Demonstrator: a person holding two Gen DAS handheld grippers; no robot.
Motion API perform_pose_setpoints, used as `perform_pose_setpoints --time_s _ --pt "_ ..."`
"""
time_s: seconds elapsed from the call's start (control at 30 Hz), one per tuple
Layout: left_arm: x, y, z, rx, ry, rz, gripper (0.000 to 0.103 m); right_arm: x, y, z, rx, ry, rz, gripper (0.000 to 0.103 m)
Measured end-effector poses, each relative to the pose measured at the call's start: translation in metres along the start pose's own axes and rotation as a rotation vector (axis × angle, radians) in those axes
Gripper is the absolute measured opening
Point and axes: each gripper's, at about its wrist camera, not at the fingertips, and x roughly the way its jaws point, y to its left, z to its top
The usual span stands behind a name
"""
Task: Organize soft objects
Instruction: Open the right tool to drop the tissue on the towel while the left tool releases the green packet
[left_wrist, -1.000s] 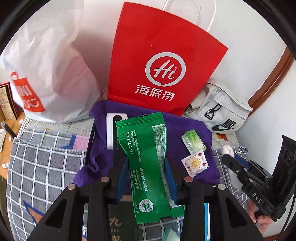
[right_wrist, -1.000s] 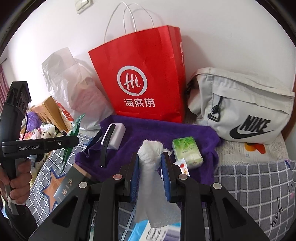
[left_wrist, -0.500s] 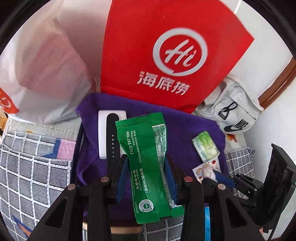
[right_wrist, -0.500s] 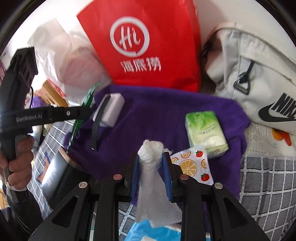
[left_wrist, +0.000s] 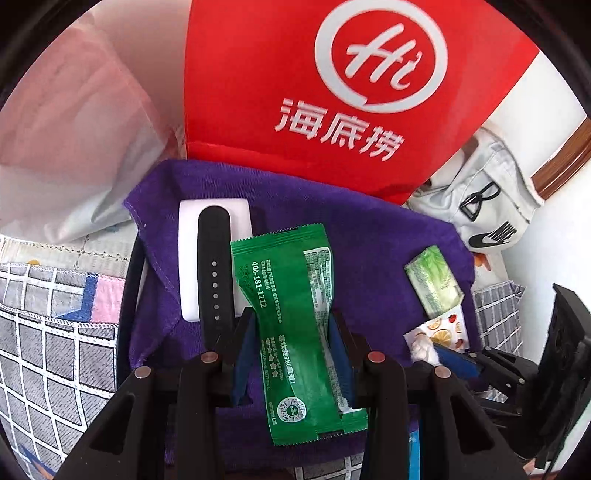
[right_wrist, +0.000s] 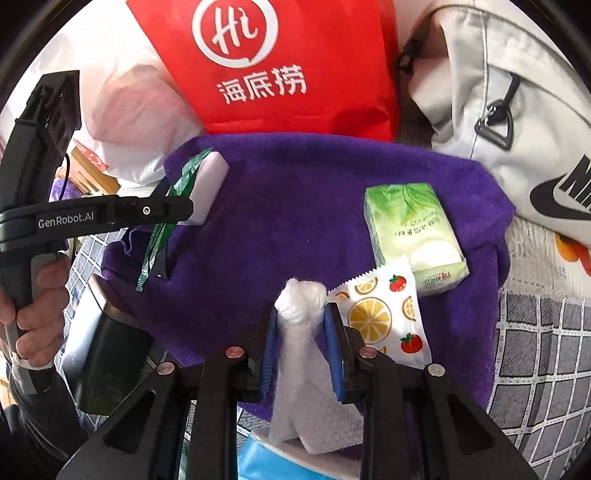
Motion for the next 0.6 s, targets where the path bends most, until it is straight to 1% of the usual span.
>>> perform_pose_setpoints --time_s 0.1,0.17,0.37,0.43,0.47,0.5,0.57,0.6 --pt "0.005 0.000 -0.001 -0.004 0.016 -0.003 0.037 0.000 0.001 0.002 -0.004 -0.005 -0.009 0.026" --pt "0.006 -0.003 -0.001 0.007 0.016 0.002 0.037 0.000 0.001 0.002 0.001 -0.008 0.001 0.026" --pt "0.009 -0.004 -0.001 0.009 0.025 0.001 0.038 0.002 0.002 0.004 -0.002 -0.013 -0.011 0.027" --pt "0.009 -0.004 -0.001 0.010 0.027 0.001 0.039 0.001 0.003 0.005 -0.005 -0.014 -0.011 0.030" --pt "0.009 -0.004 -0.001 0.008 0.028 0.003 0.039 0.000 0.003 0.005 -0.004 -0.015 -0.012 0.037" --pt "0.009 -0.004 -0.001 0.003 0.031 0.006 0.040 0.000 0.004 0.006 -0.007 -0.024 -0.013 0.041" --pt "0.008 -0.003 -0.001 -0.006 0.034 0.005 0.041 -0.006 0.005 0.007 -0.012 -0.044 -0.013 0.043" --pt "0.008 -0.003 -0.001 -0.008 0.037 0.003 0.045 -0.012 0.006 0.007 -0.016 -0.057 -0.007 0.046"
